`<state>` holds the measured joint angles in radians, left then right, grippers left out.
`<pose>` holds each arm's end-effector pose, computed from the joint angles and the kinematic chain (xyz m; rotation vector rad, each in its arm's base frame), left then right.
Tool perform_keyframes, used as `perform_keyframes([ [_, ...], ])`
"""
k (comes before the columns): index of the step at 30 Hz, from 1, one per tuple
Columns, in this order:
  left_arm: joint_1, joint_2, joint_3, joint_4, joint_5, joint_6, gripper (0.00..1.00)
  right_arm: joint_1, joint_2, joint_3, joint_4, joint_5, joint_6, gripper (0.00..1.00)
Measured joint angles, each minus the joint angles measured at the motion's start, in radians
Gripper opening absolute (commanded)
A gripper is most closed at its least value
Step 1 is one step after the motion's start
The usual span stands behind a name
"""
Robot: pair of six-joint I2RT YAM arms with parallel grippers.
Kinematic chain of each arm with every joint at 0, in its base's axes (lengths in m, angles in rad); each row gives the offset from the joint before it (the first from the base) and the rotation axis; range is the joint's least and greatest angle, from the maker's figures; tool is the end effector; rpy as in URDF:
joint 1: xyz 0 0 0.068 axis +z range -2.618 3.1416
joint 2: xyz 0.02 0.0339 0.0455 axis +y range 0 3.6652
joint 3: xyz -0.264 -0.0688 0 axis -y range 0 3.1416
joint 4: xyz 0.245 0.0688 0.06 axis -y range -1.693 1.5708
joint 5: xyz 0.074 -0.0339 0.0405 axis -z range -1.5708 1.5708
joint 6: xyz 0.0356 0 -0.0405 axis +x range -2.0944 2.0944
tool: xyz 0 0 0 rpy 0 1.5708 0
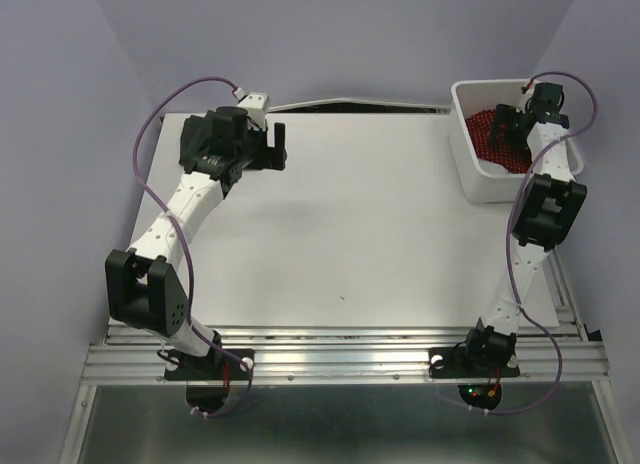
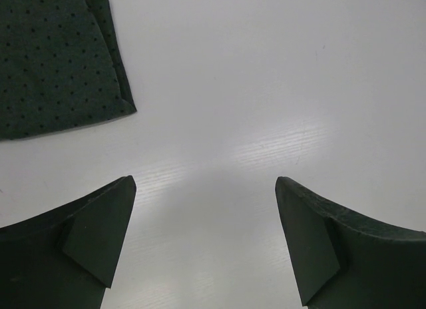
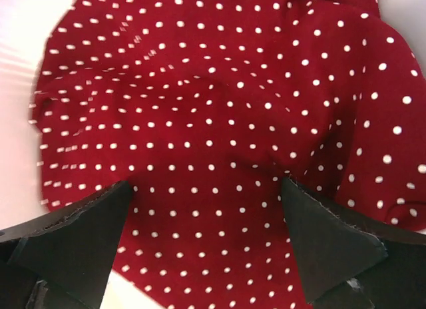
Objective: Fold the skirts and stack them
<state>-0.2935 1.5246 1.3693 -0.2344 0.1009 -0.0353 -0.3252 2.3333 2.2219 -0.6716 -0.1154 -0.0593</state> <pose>0.3439 -0.1077 0.3570 0.3198 1.9455 -0.3143 0.5036 -0.1655 0.2596 0.2553 2.3339 -0.0533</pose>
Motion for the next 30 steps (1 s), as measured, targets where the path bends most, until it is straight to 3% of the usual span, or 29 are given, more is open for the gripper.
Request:
perform_keyframes([
  [4, 0.0, 0.0, -0.001, 0.007, 0.004, -0.007, 0.98, 0.0, 0.024, 0.001, 0.006, 0.029, -0.036, 0.69],
  [8, 0.0, 0.0, -0.001, 0.006, 0.004, -0.011, 0.98, 0.0, 0.037, 0.002, 0.013, 0.033, -0.057, 0.26],
  [11, 0.0, 0.0, -0.001, 0.006, 0.004, -0.015, 0.98, 0.0, 0.034, 0.002, 0.031, 0.034, -0.065, 0.12],
  [15, 0.0, 0.004, -0.001, 0.005, 0.009, -0.023, 0.98, 0.0, 0.003, 0.002, 0.035, 0.041, -0.072, 0.01],
  [24, 0.0, 0.004, -0.001, 0.002, 0.024, -0.033, 0.98, 0.0, -0.294, -0.089, 0.178, 0.058, -0.04, 0.01],
  [30, 0.0, 0.004, -0.001, 0.003, 0.026, -0.036, 0.98, 0.0, -0.379, -0.041, 0.293, 0.059, 0.023, 0.01],
])
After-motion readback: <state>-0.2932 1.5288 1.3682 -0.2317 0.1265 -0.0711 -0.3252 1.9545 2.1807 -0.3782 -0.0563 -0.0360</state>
